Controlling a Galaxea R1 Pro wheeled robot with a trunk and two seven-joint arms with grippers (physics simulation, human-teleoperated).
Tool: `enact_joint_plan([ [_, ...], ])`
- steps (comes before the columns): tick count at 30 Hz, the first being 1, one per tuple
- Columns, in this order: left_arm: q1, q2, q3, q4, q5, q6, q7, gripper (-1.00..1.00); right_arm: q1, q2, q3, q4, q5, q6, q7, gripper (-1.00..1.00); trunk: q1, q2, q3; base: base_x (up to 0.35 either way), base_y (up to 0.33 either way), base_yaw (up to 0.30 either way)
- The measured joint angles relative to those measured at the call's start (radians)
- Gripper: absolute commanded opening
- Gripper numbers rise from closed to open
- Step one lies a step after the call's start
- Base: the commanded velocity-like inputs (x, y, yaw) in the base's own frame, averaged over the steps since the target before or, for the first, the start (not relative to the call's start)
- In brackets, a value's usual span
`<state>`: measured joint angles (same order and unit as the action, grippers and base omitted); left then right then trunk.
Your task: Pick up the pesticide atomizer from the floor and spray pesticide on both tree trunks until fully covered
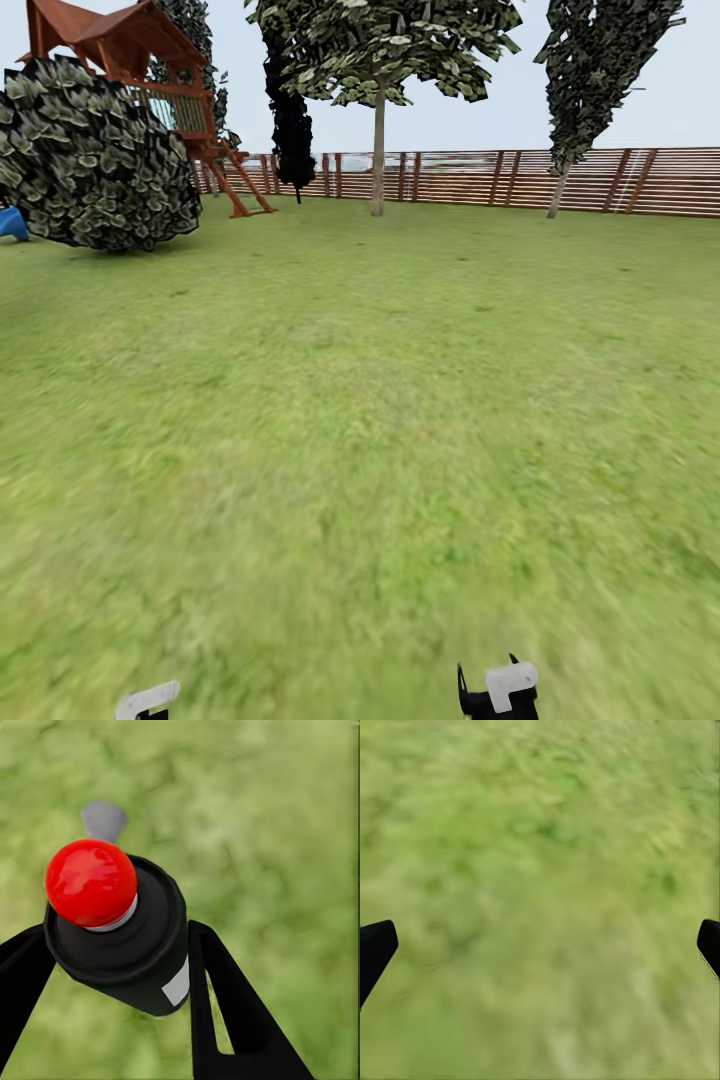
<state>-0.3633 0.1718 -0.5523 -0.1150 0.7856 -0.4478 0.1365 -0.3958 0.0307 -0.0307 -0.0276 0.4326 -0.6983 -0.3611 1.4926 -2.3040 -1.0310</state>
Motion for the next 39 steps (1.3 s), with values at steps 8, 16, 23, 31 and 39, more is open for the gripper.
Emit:
enact_joint_plan([
  [8, 0.0, 0.0, 0.0, 0.0, 0.0, 0.001, 0.0, -1.0, 0.0, 0.0, 0.0, 0.0, 0.0, 0.0, 0.0, 1.0, 0.0, 0.0, 0.0, 0.34, 0.0, 0.0],
  [16, 0.001, 0.002, 0.002, 0.0, 0.002, 0.0, 0.002, -1.0, 0.0, 0.0, 0.0, 0.0, 0.0, 0.0, 0.0, 1.0, 0.0, 0.0, 0.0, 0.34, 0.0, 0.0],
  [23, 0.001, 0.002, 0.001, 0.001, 0.001, 0.0, 0.002, -1.0, 0.0, 0.0, 0.0, 0.0, 0.0, 0.0, 0.0, 1.0, 0.0, 0.0, 0.0, 0.34, 0.0, 0.0],
  [31, 0.001, 0.001, 0.001, 0.001, 0.0, 0.0, 0.002, -1.0, 0.0, 0.0, 0.0, 0.0, 0.0, 0.0, 0.0, 1.0, 0.0, 0.0, 0.0, 0.34, 0.0, 0.0],
  [39, 0.001, 0.0, 0.001, 0.0, 0.0, 0.0, 0.001, -1.0, 0.0, 0.0, 0.0, 0.0, 0.0, 0.0, 0.0, 1.0, 0.0, 0.0, 0.0, 0.34, 0.0, 0.0],
])
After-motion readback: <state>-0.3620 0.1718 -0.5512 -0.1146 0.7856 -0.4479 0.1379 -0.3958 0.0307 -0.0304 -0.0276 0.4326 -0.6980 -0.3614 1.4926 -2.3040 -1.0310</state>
